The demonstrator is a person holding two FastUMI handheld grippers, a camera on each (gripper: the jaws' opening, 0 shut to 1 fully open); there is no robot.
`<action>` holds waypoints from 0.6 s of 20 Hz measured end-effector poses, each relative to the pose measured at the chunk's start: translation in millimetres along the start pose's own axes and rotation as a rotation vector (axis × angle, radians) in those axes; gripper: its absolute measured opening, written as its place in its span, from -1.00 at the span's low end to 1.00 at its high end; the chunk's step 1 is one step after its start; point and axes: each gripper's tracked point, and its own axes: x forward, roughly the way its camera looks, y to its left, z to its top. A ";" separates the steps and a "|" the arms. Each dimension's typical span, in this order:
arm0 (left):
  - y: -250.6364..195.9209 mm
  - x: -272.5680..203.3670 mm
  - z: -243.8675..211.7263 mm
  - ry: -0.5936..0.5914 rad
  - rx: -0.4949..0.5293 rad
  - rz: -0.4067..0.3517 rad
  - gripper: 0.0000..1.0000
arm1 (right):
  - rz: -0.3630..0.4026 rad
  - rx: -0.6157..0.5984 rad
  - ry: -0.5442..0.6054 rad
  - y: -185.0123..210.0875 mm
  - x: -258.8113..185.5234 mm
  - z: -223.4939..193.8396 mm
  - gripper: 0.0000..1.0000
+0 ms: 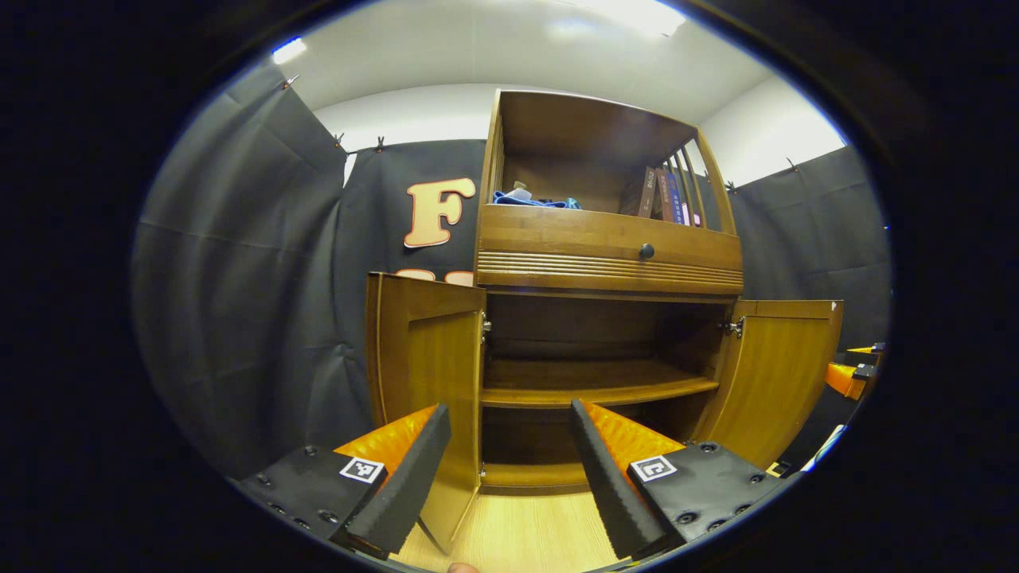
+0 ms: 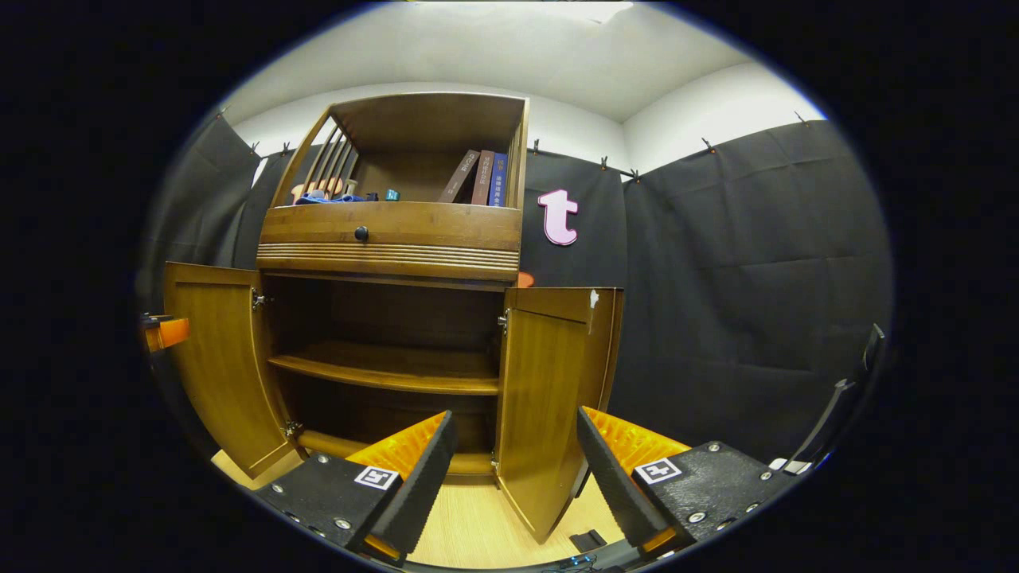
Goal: Open the right door of the double-door shoe cabinet with the right hand, and open the left door with the left hand.
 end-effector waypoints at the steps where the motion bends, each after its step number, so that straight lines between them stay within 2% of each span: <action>1: -1.6 1.2 0.6 0.002 0.002 -0.002 0.89 | -0.003 0.002 -0.001 -2.2 0.2 1.4 0.85; 3: -4.4 2.5 -1.9 0.008 0.005 -0.009 0.89 | -0.006 0.004 -0.004 -4.5 -1.0 3.0 0.85; 4: -6.4 3.7 -2.5 0.011 0.004 -0.013 0.89 | -0.007 0.005 -0.005 -5.0 -1.4 4.2 0.97; 6: -6.2 7.4 -6.3 0.026 0.002 -0.010 0.89 | -0.009 0.003 -0.007 -6.0 -1.4 5.0 0.97; 7: -5.5 8.9 -9.2 0.035 0.001 -0.005 0.89 | -0.009 0.004 -0.006 -6.8 -0.7 5.3 0.85; 8: -5.2 9.6 -11.4 0.043 -0.001 -0.001 0.89 | -0.008 0.006 -0.005 -6.1 -0.9 5.5 0.85; 9: -4.8 10.3 -12.3 0.047 -0.005 0.001 0.89 | -0.006 0.009 -0.002 -6.4 -0.1 5.3 0.97; 11: -4.1 11.4 -13.4 0.050 -0.012 0.005 0.89 | -0.005 0.011 0.000 -6.0 0.9 4.8 0.97; 12: -3.6 12.1 -12.7 0.048 -0.011 0.009 0.89 | -0.004 0.011 0.001 -5.5 1.4 4.1 0.85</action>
